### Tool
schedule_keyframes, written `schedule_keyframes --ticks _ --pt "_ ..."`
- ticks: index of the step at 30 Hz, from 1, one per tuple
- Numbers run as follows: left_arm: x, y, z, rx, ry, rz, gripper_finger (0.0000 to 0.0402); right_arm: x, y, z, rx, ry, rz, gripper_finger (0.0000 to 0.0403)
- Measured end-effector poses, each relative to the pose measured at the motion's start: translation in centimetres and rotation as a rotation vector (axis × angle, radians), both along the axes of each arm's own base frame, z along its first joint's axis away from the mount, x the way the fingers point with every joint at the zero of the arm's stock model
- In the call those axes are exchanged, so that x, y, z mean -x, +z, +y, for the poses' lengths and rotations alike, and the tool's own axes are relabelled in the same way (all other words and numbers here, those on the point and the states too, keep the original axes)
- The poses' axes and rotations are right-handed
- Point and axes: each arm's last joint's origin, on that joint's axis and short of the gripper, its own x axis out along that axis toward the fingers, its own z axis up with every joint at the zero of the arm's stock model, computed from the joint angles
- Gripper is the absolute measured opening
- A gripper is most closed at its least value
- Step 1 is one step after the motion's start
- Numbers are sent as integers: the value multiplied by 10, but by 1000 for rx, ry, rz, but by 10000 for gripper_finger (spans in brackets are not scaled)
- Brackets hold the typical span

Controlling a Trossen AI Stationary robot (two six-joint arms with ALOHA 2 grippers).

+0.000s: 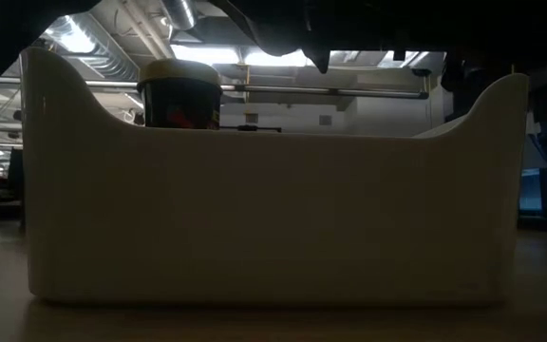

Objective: Sort spices by type
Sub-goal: Put the bottom left brown seasoning bag into the right white bin, then put the bottom left yellow seasoning bottle into the left white bin

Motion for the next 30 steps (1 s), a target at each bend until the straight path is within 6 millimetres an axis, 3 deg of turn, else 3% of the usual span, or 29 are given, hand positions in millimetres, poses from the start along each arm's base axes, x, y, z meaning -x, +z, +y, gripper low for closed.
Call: schedule_keyframes --ticks 8,16,24,30 --pt "5 10 1 -27 -2 52 141 0 22 -1 -83 -7 -39 115" --pt "30 49 8 -180 54 247 141 -3 37 2 -51 -38 -161 115" --pt "72 86 20 -270 154 509 141 -7 48 -1 103 -111 -367 115" --pt "117 125 31 -296 281 654 141 -24 49 -8 227 -179 -413 115"
